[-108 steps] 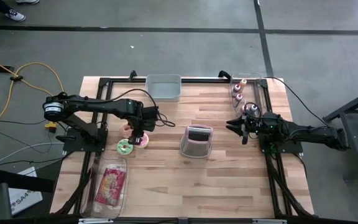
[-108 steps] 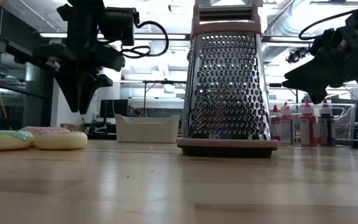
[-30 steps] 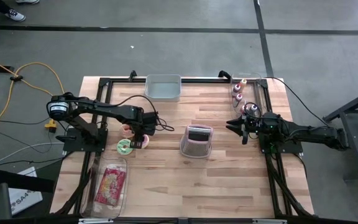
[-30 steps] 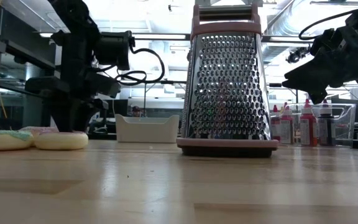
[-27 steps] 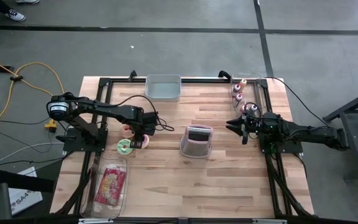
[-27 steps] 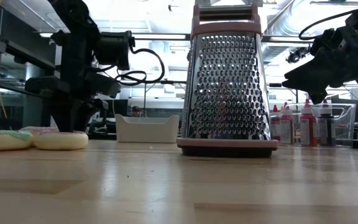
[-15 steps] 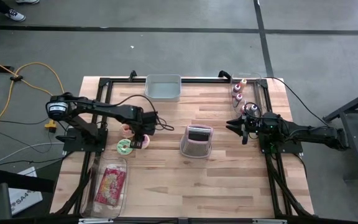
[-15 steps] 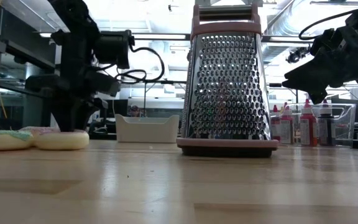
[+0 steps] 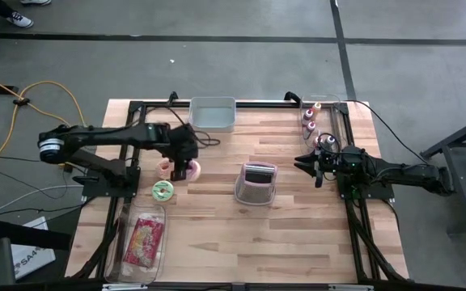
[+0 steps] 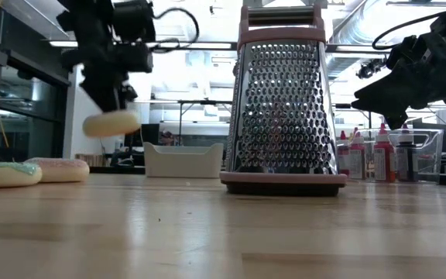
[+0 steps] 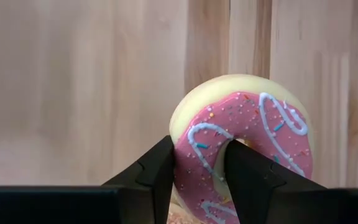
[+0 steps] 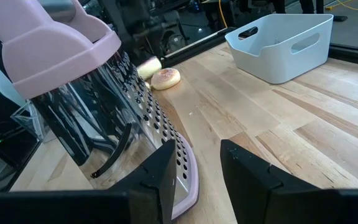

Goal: Pick & Place Food Item
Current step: Put the pink donut into the gray bin

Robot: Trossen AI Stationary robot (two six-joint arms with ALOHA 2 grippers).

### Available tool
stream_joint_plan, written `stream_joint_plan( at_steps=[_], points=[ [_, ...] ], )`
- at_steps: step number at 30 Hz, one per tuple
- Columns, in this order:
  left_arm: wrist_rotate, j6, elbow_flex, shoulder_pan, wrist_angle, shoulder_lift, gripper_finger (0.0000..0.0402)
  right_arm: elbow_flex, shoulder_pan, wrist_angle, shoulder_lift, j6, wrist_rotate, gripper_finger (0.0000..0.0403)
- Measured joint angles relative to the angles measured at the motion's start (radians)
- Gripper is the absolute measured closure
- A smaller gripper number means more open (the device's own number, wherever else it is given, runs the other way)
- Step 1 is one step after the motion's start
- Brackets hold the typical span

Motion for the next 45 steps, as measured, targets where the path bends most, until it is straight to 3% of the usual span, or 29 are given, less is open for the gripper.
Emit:
stream_joint_plan(
  at_steps=[13, 22, 37, 45],
  points=[
    [-0.004, -0.12, 0.01, 0.019, 0.044, -0.131, 0.0278, 0.0, 0.0, 0.0, 0.0, 0.0, 0.0, 0.0289],
    [-0.048, -0.25, 0.01, 0.019, 0.078, -0.132, 0.0278, 0.0, 0.0, 0.0, 0.0, 0.0, 0.0, 0.0289],
    [-0.048, -0.308, 0.01, 0.019, 0.092, -0.131, 0.0278, 0.0, 0.0, 0.0, 0.0, 0.0, 0.0, 0.0289],
    [-0.056, -0.332, 0.022, 0.064, 0.146, -0.064, 0.0278, 0.0, 0.0, 0.0, 0.0, 0.0, 0.0, 0.0289]
  ],
)
